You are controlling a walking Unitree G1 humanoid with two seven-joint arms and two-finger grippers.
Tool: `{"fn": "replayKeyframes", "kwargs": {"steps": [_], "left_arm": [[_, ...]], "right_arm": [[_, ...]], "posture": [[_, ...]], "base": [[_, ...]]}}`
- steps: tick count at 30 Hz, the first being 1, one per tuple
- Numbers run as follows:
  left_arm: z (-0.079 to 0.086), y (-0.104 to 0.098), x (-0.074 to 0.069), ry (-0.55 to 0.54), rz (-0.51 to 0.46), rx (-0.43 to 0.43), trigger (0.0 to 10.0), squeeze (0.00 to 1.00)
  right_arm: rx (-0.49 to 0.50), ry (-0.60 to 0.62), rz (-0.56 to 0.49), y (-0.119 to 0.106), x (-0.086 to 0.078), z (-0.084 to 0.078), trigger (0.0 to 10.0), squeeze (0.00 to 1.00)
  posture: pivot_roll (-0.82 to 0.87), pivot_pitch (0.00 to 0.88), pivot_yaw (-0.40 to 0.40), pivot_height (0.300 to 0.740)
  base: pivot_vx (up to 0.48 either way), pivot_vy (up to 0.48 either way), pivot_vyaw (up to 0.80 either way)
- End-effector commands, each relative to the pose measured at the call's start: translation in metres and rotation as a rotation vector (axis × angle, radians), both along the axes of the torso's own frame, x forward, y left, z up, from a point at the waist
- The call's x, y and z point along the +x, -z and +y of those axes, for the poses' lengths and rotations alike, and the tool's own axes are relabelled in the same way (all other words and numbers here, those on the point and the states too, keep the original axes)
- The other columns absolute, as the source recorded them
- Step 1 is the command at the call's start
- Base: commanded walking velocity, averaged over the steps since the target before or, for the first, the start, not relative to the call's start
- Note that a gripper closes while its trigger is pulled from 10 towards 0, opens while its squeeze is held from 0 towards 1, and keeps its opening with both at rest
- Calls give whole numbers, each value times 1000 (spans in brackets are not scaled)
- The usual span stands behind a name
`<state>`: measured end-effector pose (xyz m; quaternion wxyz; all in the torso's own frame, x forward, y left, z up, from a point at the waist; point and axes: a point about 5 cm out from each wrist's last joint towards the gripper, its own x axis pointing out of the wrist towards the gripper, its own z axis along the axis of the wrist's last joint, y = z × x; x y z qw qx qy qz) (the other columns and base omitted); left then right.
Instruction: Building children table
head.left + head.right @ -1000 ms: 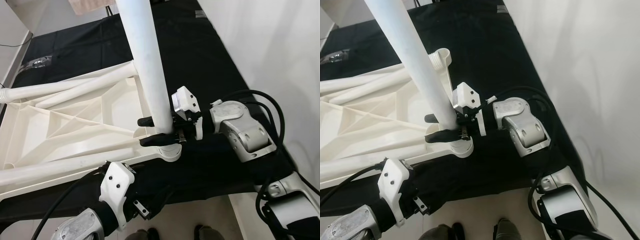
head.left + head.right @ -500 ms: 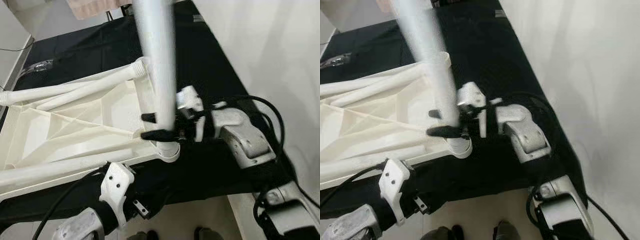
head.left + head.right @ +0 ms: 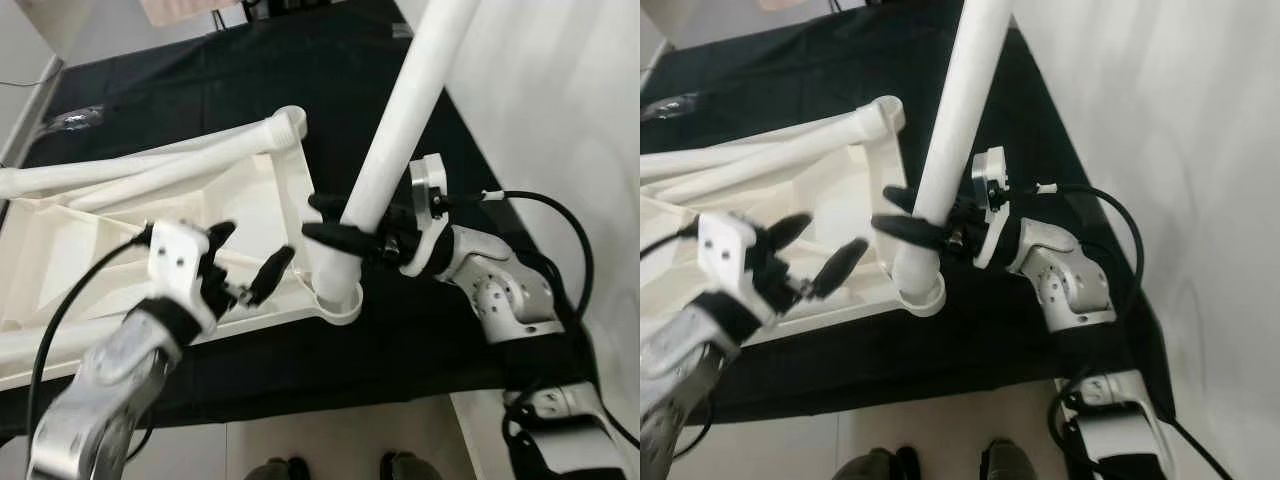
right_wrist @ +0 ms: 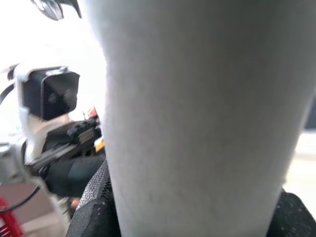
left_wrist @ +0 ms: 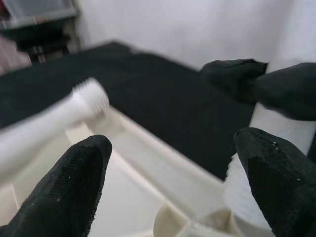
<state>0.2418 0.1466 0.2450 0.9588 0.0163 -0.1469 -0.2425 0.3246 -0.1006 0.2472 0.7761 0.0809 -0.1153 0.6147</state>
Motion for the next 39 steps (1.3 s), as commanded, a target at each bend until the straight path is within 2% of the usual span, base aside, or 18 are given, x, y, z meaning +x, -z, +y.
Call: {"fn": "replayKeyframes", "kwargs": {"steps": [1,3,4,6,7,9,11,12,16,17,19,25,26,27,28,35,36,39], "left_arm": [[7,1,4,-53,-10,-1,10000,0],[8,-7,11,-74,-54,-12,10000,0],[7,-12,14,-79,-84,-14,10000,0],[7,-12,14,-79,-84,-14,10000,0],[6,-15,16,-81,-102,-14,10000,0],[0,-27,21,-75,-172,-22,10000,0],[-1,-30,22,-72,-185,-22,10000,0],[-5,-35,25,-45,-212,-36,10000,0],[-11,-41,29,-1,-225,-65,10000,0],[-13,-46,30,21,-241,-76,10000,1000],[-17,-56,32,54,-281,-86,10000,1000],[-21,-65,39,63,-316,-112,10000,1000],[-21,-66,40,64,-315,-119,10000,310],[-21,-66,40,64,-315,-119,10000,310],[-21,-66,42,66,-313,-129,10000,0],[-18,-68,46,53,-314,-150,10000,0],[-17,-68,46,51,-320,-163,0,0],[-16,-68,47,56,-326,-174,0,0]], "right_arm": [[7,50,-22,-3,4,6,10000,0],[-13,172,-37,-4,14,13,10000,0],[-32,288,-40,-3,21,15,10000,0],[-32,288,-40,-3,21,15,10000,0],[-43,363,-42,-3,25,16,10000,0],[-167,564,-71,5,37,18,10000,0],[-198,591,-84,7,38,18,10000,0],[-255,593,-109,14,39,24,10000,0],[-294,590,-127,21,39,31,10000,0],[-340,584,-165,24,39,34,10000,0],[-399,583,-205,30,41,39,10000,0],[-442,513,-303,35,33,57,10000,0],[-437,467,-320,36,28,62,10000,0],[-437,467,-320,36,28,62,10000,0],[-426,399,-347,37,20,69,10000,0],[-422,363,-368,38,16,73,10000,0],[-420,372,-369,39,18,72,10000,0],[-421,395,-369,40,21,71,10000,0]], "posture": [[-33,81,78,740],[-34,57,65,740],[-36,46,60,740],[-36,46,60,740],[-37,41,58,740],[-35,18,55,740],[-35,18,55,740],[-35,4,58,740],[-34,0,57,740],[-36,0,59,740],[-41,0,60,740],[-51,0,63,740],[-51,0,63,740],[-51,0,63,740],[-54,0,66,740],[-57,0,67,740],[-59,0,66,740],[-61,0,66,740]], "base": [[0,0,0],[0,0,0],[0,0,0],[0,0,0],[0,0,0],[0,0,0],[0,0,0],[0,0,0],[0,0,0],[0,0,0],[0,0,0],[0,0,0],[0,0,0],[0,0,0],[0,0,0],[0,0,0],[0,0,0],[0,0,0]]}}
